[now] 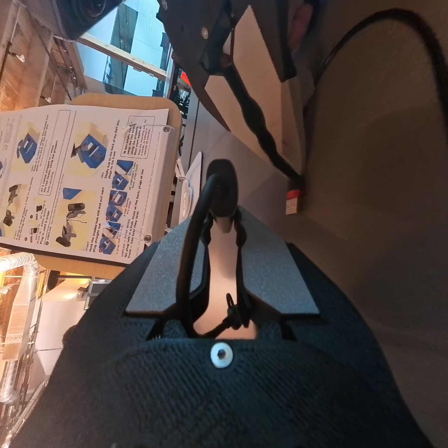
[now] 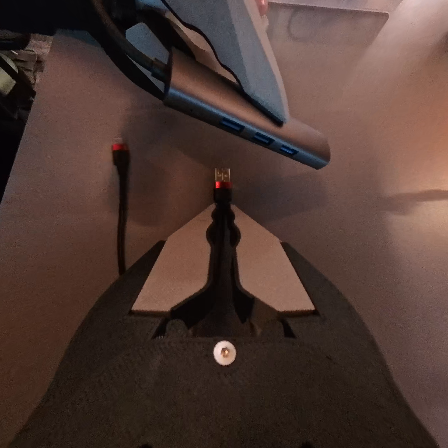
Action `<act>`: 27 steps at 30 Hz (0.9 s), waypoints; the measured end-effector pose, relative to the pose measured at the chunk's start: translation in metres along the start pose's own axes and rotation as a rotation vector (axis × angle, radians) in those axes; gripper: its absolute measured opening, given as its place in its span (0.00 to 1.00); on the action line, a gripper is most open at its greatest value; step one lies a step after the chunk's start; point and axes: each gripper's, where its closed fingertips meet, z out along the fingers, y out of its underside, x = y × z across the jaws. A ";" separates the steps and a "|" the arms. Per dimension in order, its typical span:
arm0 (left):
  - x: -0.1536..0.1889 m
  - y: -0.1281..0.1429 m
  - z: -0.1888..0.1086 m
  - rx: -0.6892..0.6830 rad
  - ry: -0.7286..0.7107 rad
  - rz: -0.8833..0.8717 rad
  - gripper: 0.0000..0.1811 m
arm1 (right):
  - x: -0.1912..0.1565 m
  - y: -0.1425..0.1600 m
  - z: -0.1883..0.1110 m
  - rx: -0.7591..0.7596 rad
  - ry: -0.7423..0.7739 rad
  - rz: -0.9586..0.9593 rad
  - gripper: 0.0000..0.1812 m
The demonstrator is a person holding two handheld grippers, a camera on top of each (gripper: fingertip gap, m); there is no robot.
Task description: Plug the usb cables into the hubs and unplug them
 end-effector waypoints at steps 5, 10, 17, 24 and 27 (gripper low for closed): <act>-0.006 0.006 0.001 -0.025 -0.029 -0.005 0.08 | 0.003 -0.006 -0.012 0.060 -0.065 0.082 0.02; -0.015 0.007 -0.001 -0.045 -0.093 0.033 0.08 | 0.011 -0.023 -0.046 0.226 -0.094 0.148 0.01; -0.029 -0.001 -0.006 -0.052 -0.212 0.135 0.08 | 0.015 -0.033 -0.073 0.344 -0.122 0.188 0.01; -0.028 -0.004 -0.006 -0.021 -0.194 0.093 0.08 | 0.017 -0.029 -0.069 0.302 -0.074 0.179 0.01; -0.029 -0.004 -0.007 0.020 -0.154 -0.011 0.08 | 0.019 -0.030 -0.065 0.253 -0.012 0.157 0.01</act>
